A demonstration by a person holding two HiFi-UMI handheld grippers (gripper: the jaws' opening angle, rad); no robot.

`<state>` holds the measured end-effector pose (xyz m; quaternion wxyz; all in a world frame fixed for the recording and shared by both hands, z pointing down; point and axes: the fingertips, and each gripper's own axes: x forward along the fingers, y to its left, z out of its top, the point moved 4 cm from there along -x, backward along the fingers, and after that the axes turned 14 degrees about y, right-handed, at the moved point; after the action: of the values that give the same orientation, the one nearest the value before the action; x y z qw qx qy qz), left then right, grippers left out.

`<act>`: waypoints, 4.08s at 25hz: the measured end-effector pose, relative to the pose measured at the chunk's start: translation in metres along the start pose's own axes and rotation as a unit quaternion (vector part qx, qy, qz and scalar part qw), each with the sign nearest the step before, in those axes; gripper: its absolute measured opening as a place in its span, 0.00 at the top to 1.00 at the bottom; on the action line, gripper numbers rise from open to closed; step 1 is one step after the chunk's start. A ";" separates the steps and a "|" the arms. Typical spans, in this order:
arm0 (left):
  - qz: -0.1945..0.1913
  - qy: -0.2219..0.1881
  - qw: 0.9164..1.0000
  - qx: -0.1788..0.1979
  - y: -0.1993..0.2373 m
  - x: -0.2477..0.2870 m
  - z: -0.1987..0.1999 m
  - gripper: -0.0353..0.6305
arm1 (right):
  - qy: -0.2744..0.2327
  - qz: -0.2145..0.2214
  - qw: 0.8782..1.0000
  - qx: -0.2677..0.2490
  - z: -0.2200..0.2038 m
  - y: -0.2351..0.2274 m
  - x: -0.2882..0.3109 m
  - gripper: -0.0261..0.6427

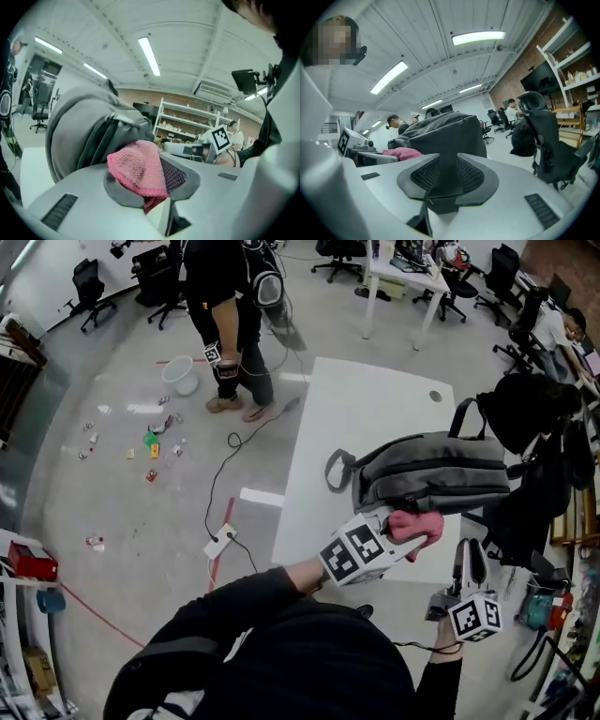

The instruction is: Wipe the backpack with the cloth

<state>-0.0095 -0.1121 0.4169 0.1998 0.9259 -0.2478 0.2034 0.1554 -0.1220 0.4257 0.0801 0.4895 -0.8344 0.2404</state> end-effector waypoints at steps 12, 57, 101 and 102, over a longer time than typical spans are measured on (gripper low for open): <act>-0.111 -0.018 0.992 0.055 -0.039 0.004 0.014 0.81 | 0.044 0.381 0.916 0.119 0.001 0.030 0.004 0.54; 0.125 0.122 0.983 0.049 0.101 0.035 0.208 0.82 | -0.069 0.086 0.993 0.031 0.034 0.013 0.008 0.83; 0.292 0.004 0.956 0.034 0.144 -0.026 0.198 0.91 | -0.090 0.022 0.995 -0.032 0.085 -0.042 0.062 0.91; 0.289 0.004 0.957 0.032 0.146 -0.025 0.197 0.91 | -0.084 0.033 0.995 -0.040 0.080 -0.028 0.065 0.91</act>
<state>-0.0536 -0.3116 0.2789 0.1035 0.8200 -0.4972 0.2638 0.1541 -0.2222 0.3894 0.0210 0.4765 -0.8628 0.1676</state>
